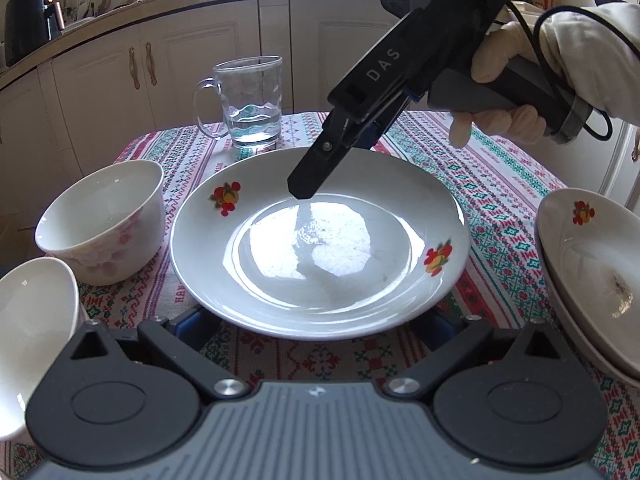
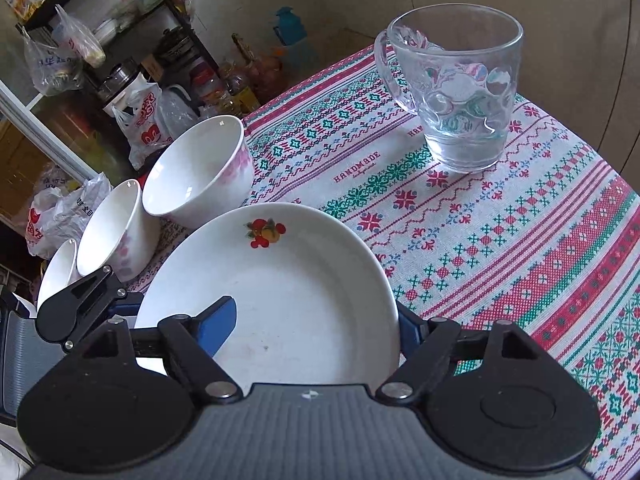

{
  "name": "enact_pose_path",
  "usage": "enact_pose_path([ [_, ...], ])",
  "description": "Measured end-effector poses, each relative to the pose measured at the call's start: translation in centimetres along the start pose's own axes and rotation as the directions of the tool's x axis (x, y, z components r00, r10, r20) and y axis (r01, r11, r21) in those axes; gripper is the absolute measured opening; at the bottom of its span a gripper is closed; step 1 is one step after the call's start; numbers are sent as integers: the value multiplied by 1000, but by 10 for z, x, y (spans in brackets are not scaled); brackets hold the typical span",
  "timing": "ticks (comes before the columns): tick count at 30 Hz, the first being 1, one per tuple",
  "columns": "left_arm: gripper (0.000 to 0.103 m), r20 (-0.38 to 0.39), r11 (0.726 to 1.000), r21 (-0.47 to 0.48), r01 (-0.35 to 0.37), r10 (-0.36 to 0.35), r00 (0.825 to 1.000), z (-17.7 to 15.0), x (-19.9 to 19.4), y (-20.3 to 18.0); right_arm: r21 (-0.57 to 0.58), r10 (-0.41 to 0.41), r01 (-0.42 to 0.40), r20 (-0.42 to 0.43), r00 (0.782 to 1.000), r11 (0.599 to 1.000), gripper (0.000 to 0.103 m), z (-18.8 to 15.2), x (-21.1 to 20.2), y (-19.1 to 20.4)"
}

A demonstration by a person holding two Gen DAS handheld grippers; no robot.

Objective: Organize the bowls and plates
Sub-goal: 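Close the right gripper on the rim of the large flower plate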

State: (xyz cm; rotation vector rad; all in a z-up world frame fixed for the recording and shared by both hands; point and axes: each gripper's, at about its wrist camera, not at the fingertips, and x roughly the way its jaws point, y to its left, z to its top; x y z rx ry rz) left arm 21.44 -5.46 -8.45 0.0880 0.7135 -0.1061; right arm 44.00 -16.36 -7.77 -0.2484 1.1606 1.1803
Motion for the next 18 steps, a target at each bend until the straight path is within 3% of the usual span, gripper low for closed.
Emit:
enact_pose_path([
  [18, 100, 14, 992, 81, 92, -93, 996, -1, -50, -10, 37, -49, 47, 47, 998, 998, 85, -33, -44, 43],
])
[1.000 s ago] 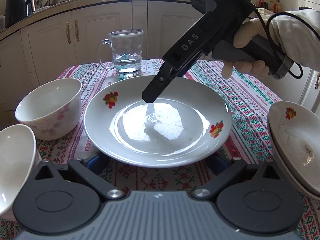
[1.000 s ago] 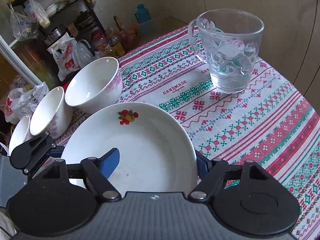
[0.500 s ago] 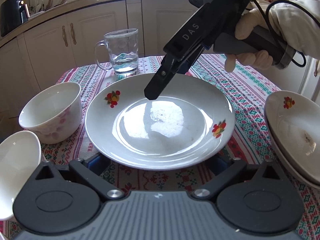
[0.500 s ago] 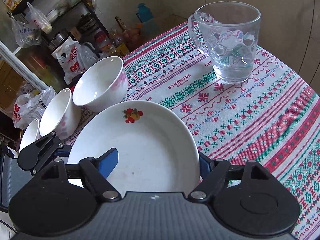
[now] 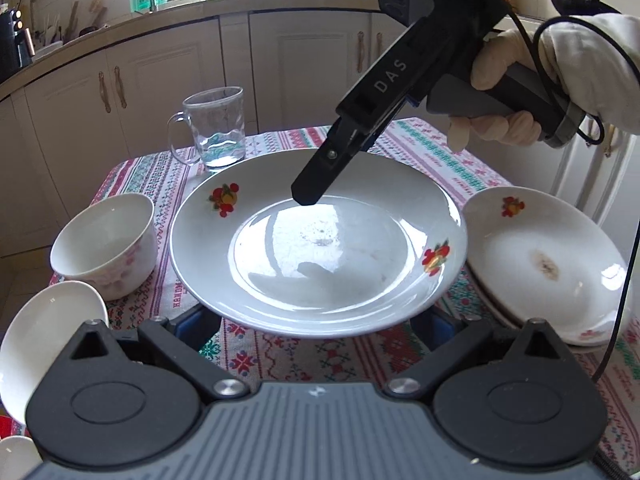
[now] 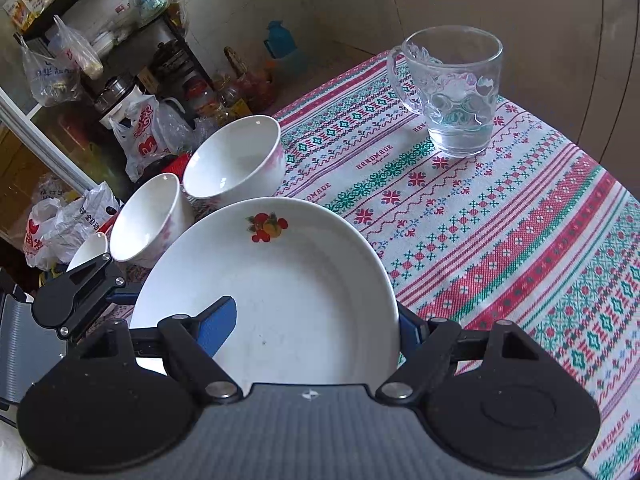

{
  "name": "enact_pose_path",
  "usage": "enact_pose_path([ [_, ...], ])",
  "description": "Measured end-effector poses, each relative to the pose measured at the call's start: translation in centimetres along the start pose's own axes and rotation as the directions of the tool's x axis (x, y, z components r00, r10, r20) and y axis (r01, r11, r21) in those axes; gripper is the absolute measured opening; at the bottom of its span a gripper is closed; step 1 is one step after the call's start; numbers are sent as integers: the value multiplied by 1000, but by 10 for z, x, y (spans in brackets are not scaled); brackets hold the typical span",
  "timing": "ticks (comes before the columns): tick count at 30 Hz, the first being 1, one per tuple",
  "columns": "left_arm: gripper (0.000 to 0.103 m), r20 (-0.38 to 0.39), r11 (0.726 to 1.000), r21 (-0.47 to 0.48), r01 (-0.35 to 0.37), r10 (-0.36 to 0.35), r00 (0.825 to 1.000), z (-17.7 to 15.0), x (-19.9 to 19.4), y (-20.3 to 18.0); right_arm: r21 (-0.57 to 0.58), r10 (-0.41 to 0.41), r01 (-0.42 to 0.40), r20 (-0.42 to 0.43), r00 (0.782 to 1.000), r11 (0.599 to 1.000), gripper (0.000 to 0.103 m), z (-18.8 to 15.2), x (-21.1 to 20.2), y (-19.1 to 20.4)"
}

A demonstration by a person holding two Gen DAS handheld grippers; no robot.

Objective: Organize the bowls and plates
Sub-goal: 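Close the right gripper on the rim of the large flower plate, then lift the flower plate with the right gripper and carry it over the stacked plates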

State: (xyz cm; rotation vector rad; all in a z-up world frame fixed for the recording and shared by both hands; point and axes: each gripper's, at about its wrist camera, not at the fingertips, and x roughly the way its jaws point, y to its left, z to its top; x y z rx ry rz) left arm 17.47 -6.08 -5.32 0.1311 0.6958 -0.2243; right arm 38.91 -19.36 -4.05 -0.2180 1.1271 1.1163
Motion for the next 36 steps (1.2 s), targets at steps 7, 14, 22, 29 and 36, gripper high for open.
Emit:
enact_pose_path([
  [7, 100, 21, 998, 43, 46, -47, 999, 0, -22, -10, 15, -41, 41, 36, 999, 999, 85, -20, -27, 22],
  [14, 100, 21, 990, 92, 109, -111, 994, -2, -33, -26, 53, -88, 84, 83, 993, 995, 85, -50, -56, 40],
  [22, 100, 10, 969, 161, 185, -189, 982, -3, -39, -50, 134, -139, 123, 119, 983, 983, 85, -96, -77, 43],
  [29, 100, -13, 947, 205, 248, -250, 968, -6, -38, -71, 202, -179, 150, 136, 974, 968, 85, -138, -92, 41],
  [36, 100, -41, 929, 237, 284, -282, 958, -10, -36, -89, 261, -208, 164, 150, 967, 951, 85, -169, -101, 37],
])
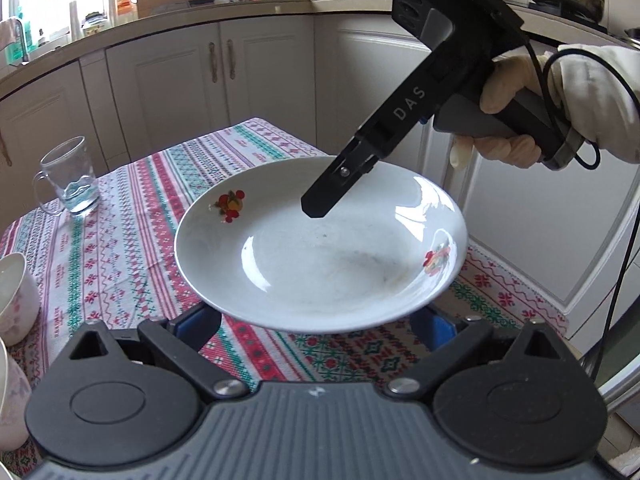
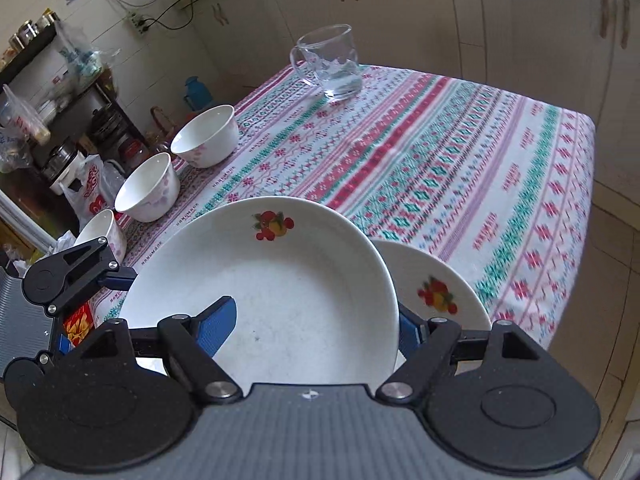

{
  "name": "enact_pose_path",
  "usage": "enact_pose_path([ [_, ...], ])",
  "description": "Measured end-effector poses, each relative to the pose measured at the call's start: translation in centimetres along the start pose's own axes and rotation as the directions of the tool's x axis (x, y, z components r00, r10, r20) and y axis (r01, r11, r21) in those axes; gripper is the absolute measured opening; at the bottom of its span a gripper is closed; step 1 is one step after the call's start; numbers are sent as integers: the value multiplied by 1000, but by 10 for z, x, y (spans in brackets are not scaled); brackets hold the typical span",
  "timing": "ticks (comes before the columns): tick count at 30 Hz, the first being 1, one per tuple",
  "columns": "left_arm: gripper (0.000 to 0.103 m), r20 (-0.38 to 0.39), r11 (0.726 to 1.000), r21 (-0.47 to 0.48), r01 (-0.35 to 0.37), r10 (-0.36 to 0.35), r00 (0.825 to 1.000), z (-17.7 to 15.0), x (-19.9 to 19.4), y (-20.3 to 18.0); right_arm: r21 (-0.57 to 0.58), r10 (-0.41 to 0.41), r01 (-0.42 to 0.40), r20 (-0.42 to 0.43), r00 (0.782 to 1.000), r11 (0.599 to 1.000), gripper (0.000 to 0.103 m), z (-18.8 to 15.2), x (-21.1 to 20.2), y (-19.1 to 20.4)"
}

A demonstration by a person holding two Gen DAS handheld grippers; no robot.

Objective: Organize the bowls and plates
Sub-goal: 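Lift the flower plate with the right gripper and carry it over the stacked plates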

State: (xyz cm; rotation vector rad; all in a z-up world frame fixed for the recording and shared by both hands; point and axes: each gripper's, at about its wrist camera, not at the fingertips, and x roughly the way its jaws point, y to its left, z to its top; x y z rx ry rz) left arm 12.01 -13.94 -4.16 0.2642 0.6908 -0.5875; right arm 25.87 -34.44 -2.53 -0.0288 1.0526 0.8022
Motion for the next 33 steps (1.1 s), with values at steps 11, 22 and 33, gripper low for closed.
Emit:
enact_pose_path([
  [11, 100, 1, 999, 29, 12, -12, 1000, 3, 6, -9, 64, -23, 23, 9, 1000, 998, 85, -24, -3, -18],
  [22, 100, 1, 999, 33, 23, -23, 1000, 6, 12, -11, 91, -54, 54, -4, 999, 994, 85, -36, -4, -26],
  [33, 100, 13, 999, 37, 29, -29, 999, 7, 14, -9, 91, -84, 85, -15, 996, 992, 86, -44, -15, -23],
])
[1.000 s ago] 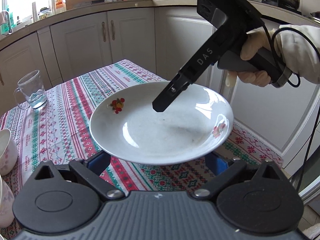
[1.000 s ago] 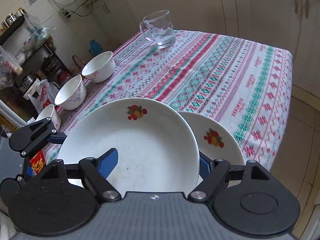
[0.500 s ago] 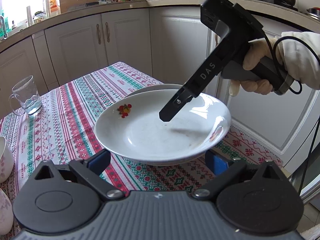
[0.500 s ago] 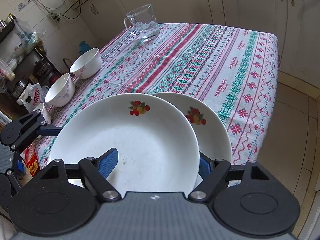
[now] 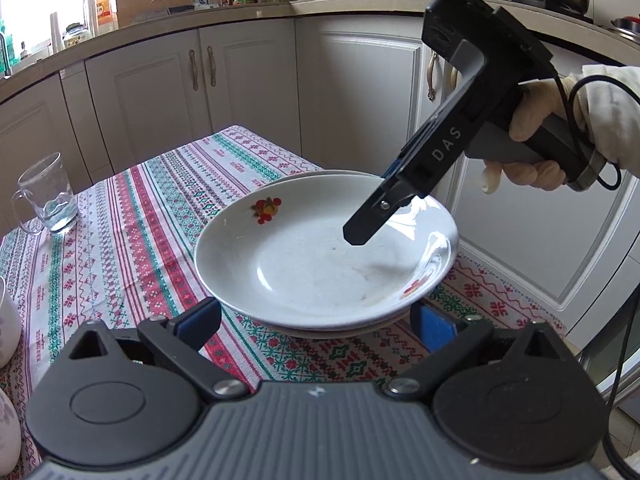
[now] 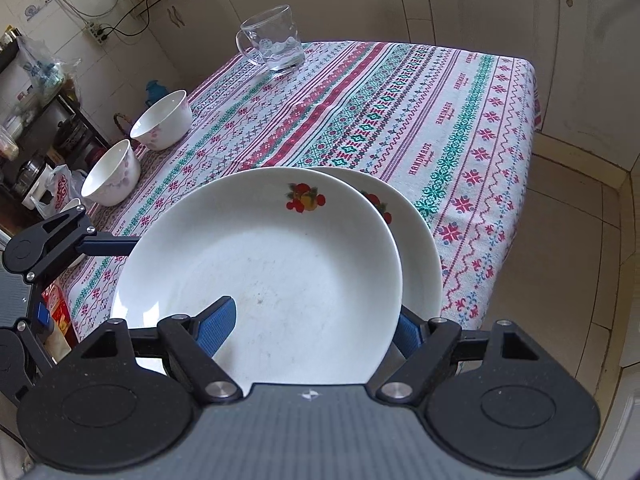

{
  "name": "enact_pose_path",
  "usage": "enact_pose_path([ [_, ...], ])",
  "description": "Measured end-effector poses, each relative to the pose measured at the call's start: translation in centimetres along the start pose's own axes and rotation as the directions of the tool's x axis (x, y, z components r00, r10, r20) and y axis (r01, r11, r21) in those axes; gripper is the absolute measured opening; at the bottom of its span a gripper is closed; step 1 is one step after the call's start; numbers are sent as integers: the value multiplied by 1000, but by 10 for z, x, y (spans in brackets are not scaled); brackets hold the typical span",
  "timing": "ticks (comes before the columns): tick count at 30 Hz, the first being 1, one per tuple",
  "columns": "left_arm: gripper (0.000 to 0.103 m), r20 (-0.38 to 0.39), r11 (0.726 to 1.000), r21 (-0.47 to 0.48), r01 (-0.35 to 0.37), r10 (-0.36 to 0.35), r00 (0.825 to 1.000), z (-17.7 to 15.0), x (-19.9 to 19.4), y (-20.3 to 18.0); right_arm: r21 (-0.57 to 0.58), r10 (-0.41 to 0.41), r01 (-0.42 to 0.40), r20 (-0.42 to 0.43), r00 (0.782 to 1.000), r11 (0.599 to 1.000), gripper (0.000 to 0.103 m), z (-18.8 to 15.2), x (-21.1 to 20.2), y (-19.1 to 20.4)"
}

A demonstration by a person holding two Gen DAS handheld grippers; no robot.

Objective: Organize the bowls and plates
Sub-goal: 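Lift the flower plate with the right gripper and carry it over the stacked plates, then lower the flower plate onto the stacked plates with the right gripper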

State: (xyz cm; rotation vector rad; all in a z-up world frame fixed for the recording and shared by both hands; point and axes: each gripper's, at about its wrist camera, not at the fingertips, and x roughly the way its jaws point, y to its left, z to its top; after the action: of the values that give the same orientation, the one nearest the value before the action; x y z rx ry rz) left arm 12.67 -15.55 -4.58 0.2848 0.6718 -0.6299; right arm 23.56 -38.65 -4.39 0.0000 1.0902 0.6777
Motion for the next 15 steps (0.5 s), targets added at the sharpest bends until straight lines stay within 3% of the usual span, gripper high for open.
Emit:
enact_pose_path([
  [15, 99, 29, 1000, 20, 18, -19, 999, 1, 3, -2, 16, -19, 19, 19, 1000, 1000, 89, -12, -21, 8],
])
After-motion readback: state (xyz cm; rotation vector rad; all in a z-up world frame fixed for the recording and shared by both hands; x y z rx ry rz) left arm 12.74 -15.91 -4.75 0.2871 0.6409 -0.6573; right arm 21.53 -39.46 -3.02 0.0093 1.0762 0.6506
